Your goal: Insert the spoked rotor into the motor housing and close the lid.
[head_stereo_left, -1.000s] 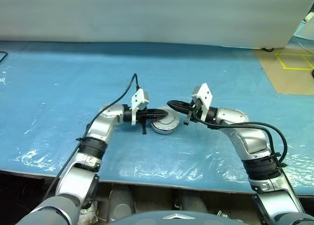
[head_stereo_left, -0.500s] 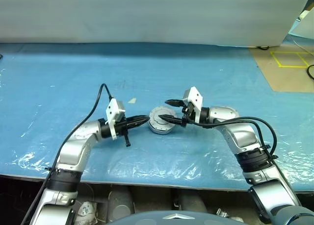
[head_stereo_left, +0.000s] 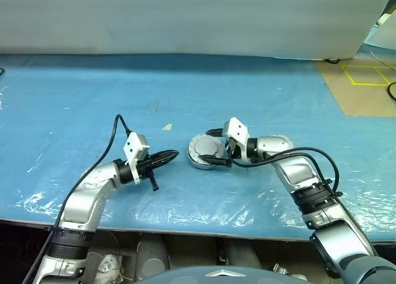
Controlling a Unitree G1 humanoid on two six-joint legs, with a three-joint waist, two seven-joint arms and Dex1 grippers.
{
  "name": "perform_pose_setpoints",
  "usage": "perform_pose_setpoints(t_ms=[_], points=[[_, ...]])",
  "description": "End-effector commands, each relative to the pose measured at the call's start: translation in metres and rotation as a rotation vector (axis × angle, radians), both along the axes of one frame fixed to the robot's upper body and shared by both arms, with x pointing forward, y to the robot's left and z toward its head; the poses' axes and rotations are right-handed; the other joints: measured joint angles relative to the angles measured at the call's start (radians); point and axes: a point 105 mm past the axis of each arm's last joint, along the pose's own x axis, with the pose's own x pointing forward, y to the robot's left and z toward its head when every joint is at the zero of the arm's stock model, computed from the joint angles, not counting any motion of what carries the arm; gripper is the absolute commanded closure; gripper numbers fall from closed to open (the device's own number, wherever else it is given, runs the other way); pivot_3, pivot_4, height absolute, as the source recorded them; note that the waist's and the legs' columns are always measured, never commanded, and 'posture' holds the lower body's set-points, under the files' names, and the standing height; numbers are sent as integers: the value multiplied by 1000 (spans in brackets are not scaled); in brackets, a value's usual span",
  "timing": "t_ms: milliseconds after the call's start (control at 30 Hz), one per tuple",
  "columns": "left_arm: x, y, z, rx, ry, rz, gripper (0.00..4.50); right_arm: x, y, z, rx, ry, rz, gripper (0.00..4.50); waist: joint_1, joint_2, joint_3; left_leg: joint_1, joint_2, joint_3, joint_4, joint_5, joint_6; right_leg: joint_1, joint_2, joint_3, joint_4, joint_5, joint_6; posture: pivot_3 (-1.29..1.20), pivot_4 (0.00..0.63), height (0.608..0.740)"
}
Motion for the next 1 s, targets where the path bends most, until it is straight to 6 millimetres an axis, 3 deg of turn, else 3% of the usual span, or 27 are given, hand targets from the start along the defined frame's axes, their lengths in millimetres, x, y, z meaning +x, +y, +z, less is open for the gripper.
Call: perform_pose_setpoints(t_ms=[33, 367, 767, 967, 1000], points=[[-2, 1, 14, -14, -60, 5, 4500, 3, 2, 6, -5, -49, 14, 29, 0, 0, 0, 0, 0, 0, 0, 0, 0, 0, 0, 0, 0, 0, 0, 0, 150, 740], [0, 1, 13, -17, -56, 12, 4500, 14, 3, 16, 7, -193, -7, 29, -1, 0, 0, 0, 0, 0, 2, 0, 0, 0, 0, 0, 1, 0, 0, 0, 150, 740], [2, -1, 12, -18, -47, 5, 4500, -1, 1, -2, -40, -64, 59, 29, -1, 0, 0, 0, 0, 0, 2, 0, 0, 0, 0, 0, 2, 0, 0, 0, 150, 740], [2, 0, 12, -14, -50, 13, 4500, 1, -1, -6, -47, -5, 22, 1532, -1, 0, 0, 2, 0, 0, 3, 0, 0, 1, 0, 0, 2, 0, 0, 0, 150, 740], [2, 1, 12, -13, -51, 17, 4500, 3, -1, -6, -54, -9, 14, 1532, -1, 0, 0, 2, 0, 0, 3, 0, 0, 1, 0, 0, 2, 0, 0, 0, 150, 740]])
